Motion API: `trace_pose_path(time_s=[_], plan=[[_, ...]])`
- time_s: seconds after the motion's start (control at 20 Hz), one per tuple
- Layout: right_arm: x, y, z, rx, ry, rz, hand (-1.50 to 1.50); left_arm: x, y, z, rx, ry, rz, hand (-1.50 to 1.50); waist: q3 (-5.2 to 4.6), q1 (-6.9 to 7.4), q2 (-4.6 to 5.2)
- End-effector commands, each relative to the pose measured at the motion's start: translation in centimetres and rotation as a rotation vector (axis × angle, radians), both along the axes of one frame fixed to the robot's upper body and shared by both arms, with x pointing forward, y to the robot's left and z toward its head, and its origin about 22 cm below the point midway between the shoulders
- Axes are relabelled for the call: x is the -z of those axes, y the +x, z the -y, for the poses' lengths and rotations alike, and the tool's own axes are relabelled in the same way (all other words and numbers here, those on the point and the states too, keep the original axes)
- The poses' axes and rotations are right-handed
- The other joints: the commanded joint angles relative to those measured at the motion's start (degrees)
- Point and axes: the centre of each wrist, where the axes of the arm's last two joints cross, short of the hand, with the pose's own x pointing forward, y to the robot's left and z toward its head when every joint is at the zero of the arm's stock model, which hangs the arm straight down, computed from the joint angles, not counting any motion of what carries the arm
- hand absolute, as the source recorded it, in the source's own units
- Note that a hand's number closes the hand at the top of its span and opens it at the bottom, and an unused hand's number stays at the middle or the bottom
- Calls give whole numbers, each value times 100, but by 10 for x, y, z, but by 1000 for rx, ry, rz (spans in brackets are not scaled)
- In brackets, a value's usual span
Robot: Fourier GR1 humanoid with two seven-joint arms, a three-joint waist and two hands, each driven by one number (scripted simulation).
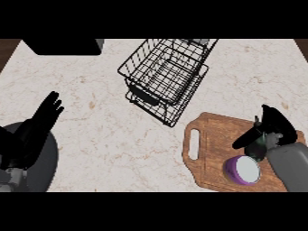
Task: Pick the eggplant from the cutting board and place it in the tiered basket
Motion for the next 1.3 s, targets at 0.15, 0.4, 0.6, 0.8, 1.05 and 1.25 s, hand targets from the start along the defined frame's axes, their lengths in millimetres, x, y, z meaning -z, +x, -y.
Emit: trace_pose_path(time_s=[0.15,0.4,0.6,0.8,1.05,1.25], plan=[[22,-9,20,109,-108,-55,-150,-22,26,9,-20,-2,13,0,3,-44,7],[7,9,18,106,-74,-98,-150,-7,-1,18,-1,-9,12,0,2,21,4],[25,-6,-2,71,63,-190,150,-12,-1,3,14,0,2,0,2,14,-8],[38,-9,-7,-14,-25,-227,150,3,-5,8,2,1,10,0,0,28,1],[51,-17,-6,-79,-57,-199,150,2,-5,11,-3,3,-18,0,3,14,3],[47,-28,3,-157,-167,-104,150,-17,13,-3,-6,-2,-17,0,2,-23,0]])
